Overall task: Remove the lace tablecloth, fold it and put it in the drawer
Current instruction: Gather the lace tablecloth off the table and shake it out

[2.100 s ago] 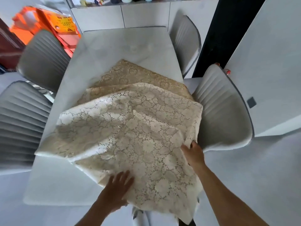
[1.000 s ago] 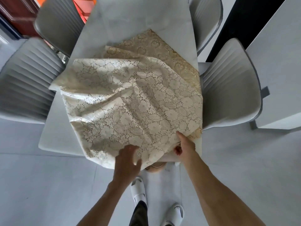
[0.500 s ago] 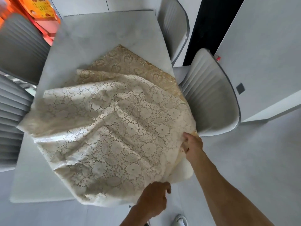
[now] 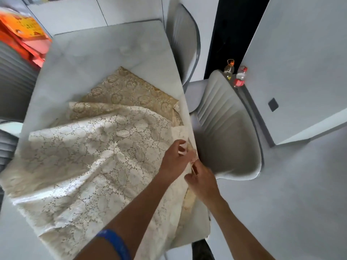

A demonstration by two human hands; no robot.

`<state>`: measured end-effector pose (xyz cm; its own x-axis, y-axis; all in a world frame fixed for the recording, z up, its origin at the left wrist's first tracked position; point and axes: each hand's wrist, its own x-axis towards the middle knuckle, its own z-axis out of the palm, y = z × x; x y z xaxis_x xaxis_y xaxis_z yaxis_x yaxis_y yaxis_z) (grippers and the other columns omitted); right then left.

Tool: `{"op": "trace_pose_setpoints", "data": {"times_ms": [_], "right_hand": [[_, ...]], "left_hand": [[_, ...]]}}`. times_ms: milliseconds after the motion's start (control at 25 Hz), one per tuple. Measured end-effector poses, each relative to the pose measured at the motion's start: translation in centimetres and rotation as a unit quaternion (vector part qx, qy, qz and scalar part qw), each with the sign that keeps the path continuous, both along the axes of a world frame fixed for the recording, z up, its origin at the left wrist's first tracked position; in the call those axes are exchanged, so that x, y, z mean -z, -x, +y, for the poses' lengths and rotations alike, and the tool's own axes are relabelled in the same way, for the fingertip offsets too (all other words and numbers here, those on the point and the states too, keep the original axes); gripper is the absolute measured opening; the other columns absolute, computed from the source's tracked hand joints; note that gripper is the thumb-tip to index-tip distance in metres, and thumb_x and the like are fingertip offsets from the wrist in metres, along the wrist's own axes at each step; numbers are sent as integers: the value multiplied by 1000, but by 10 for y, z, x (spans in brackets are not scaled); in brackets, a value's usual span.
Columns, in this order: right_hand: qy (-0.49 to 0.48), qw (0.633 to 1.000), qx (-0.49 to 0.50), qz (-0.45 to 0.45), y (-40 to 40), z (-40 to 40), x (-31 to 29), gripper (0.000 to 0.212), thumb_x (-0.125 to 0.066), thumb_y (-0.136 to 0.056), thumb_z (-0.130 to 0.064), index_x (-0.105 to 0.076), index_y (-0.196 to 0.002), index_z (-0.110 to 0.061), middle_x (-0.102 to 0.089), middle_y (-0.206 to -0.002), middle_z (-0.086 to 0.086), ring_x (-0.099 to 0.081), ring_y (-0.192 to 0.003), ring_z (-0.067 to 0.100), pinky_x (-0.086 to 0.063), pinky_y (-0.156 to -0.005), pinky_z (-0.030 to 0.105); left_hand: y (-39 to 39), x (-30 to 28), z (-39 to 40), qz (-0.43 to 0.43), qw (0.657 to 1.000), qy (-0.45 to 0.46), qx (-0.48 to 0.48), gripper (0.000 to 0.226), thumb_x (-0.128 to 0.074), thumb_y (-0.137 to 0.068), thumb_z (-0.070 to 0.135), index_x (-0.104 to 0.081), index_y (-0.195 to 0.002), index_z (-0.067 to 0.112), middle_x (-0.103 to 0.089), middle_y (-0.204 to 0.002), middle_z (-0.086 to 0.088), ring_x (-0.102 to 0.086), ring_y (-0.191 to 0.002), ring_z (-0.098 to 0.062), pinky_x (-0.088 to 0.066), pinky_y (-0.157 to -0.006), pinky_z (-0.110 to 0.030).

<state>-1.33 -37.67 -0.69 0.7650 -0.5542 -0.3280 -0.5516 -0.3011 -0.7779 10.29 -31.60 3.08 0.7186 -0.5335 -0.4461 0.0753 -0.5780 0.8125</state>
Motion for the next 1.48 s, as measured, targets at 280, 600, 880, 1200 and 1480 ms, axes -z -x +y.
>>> {"op": "trace_pose_setpoints", "data": {"times_ms": [280, 600, 880, 1200, 1480], "right_hand": [[-611, 706, 281, -221, -45, -63, 13, 54, -69, -83, -35, -64, -129, -6, -65, -129, 15, -63, -118, 36, -48, -102, 47], [-196, 933, 261, -150, -101, -72, -32, 24, -51, -100, -28, -70, -105, -14, -67, -83, -3, -60, -74, 13, -53, -66, 34], [204, 931, 81, -291, -74, 18, -151, 38, -48, -97, -12, -58, -133, -5, -32, -46, -13, -40, -39, 8, -28, -43, 10], [241, 929, -83, -270, -44, 168, -225, 45, -53, -100, -20, -47, -143, -13, -57, -58, 0, -53, -46, 17, -50, -50, 41], [332, 906, -80, -250, -12, 202, -240, 50, -49, -93, -20, -52, -143, -10, -43, -50, -9, -41, -38, 12, -36, -41, 27]], "left_hand": [[-17, 12, -61, -59, 984, -87, -143, 23, -61, -79, 26, -54, -62, 11, -61, -61, -10, -54, -56, -20, -53, -68, -49], [-22, -23, -21, -77, 975, 48, -201, 34, -59, -90, 26, -47, -62, 11, -50, -49, 6, -47, -47, -10, -42, -51, -31], [-49, -164, 65, -212, 916, 245, -238, 34, -58, -96, 21, -46, -66, 9, -46, -53, 7, -42, -50, -8, -39, -50, -20], [-4, -230, 194, -199, 943, 252, -89, 21, -59, -90, 22, -57, -74, 7, -52, -61, 3, -47, -59, -13, -42, -59, -35], [22, -231, 226, -210, 928, 265, -156, 26, -68, -88, 21, -58, -69, 5, -56, -60, -9, -47, -55, -13, -44, -57, -34]]}}
